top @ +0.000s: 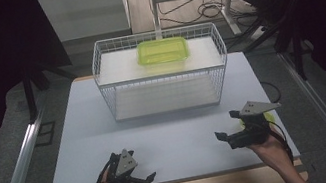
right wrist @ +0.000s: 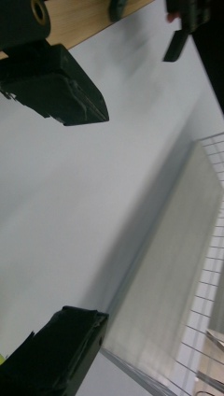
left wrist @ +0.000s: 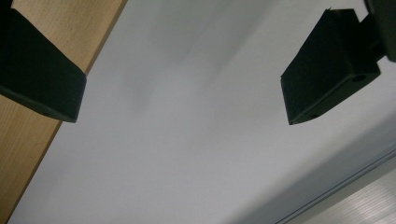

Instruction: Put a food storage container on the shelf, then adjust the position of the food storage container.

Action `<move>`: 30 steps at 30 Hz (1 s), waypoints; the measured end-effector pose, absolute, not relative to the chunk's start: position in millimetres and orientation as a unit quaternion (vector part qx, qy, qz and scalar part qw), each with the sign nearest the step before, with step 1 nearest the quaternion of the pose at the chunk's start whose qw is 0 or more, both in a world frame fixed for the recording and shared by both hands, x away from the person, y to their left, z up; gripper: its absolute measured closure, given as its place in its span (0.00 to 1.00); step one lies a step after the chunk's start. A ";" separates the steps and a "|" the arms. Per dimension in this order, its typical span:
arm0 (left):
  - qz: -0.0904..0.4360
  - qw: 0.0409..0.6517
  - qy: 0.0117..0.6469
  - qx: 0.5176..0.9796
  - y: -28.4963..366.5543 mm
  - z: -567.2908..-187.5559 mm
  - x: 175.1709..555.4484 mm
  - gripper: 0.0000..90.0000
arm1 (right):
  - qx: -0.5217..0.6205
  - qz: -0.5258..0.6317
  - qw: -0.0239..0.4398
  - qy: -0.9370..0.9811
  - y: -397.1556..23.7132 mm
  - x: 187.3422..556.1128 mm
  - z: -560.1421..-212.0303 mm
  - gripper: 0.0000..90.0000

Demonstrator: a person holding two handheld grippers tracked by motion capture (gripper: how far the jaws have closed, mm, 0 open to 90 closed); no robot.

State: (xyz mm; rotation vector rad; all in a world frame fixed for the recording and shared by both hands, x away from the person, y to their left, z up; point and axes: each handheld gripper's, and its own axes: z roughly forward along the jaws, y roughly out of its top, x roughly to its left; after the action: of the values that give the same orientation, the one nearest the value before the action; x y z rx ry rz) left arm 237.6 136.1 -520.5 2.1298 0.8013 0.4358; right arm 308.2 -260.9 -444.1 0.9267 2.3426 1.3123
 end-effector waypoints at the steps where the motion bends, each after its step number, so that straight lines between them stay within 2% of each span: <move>1: 0.172 0.400 0.317 0.842 136.1 -520.5 237.6 0.00 | 0.322 0.452 0.149 0.818 -260.8 307.4 -447.4 0.04; 8: 0.173 0.398 0.317 0.843 135.5 -520.8 237.6 0.00 | 0.335 0.432 0.142 0.825 -263.7 308.8 -458.5 0.02; 9: 0.173 0.397 0.316 0.844 135.6 -520.9 237.8 0.00 | 0.343 0.432 0.144 0.821 -266.7 310.5 -457.9 0.05; 12: 0.172 0.397 0.317 0.844 135.9 -521.1 237.9 0.00 | 0.360 0.425 0.165 0.814 -275.0 312.7 -455.6 0.19; 13: 0.172 0.397 0.317 0.844 135.9 -521.1 237.9 0.00 | 0.360 0.425 0.165 0.814 -275.0 312.7 -455.6 0.19; 14: 0.173 0.397 0.316 0.844 135.9 -520.9 237.8 0.00 | 0.368 0.425 0.168 0.810 -279.1 313.6 -454.7 0.26; 15: 0.173 0.396 0.316 0.845 135.6 -520.9 237.7 0.00 | 0.381 0.426 0.173 0.802 -288.0 314.9 -453.0 0.39; 17: 0.173 0.396 0.315 0.845 135.2 -521.1 237.7 0.00 | 0.385 0.414 0.187 0.803 -296.0 315.8 -451.5 0.53; 19: 0.173 0.396 0.315 0.845 135.0 -521.1 237.7 0.00 | 0.390 0.400 0.202 0.804 -303.8 316.8 -450.3 0.64; 20: 0.173 0.395 0.315 0.845 134.8 -521.2 237.7 0.00 | 0.390 0.400 0.202 0.804 -303.8 316.8 -450.3 0.64; 21: 0.173 0.395 0.315 0.846 134.7 -521.3 237.7 0.00 | 0.402 0.391 0.208 0.802 -312.4 318.7 -449.2 0.76; 23: 0.173 0.394 0.314 0.846 134.7 -521.4 237.8 0.00 | 0.416 0.380 0.217 0.797 -322.0 320.7 -448.1 0.86; 25: 0.173 0.394 0.314 0.846 134.5 -521.6 237.9 0.00 | 0.419 0.379 0.221 0.795 -327.4 321.7 -447.6 0.90; 26: 0.173 0.393 0.314 0.847 134.3 -521.7 237.9 0.00 | 0.426 0.376 0.226 0.791 -338.4 323.9 -447.1 0.96; 30: 0.174 0.389 0.312 0.849 133.3 -522.1 237.9 0.00 | 0.446 0.370 0.244 0.777 -359.5 326.8 -446.3 0.99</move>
State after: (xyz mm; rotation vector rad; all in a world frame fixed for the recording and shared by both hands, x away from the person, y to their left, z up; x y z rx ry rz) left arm 237.9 133.3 -522.1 2.1582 0.7944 0.4435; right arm 326.8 -359.5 -446.3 1.2193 2.1225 1.0105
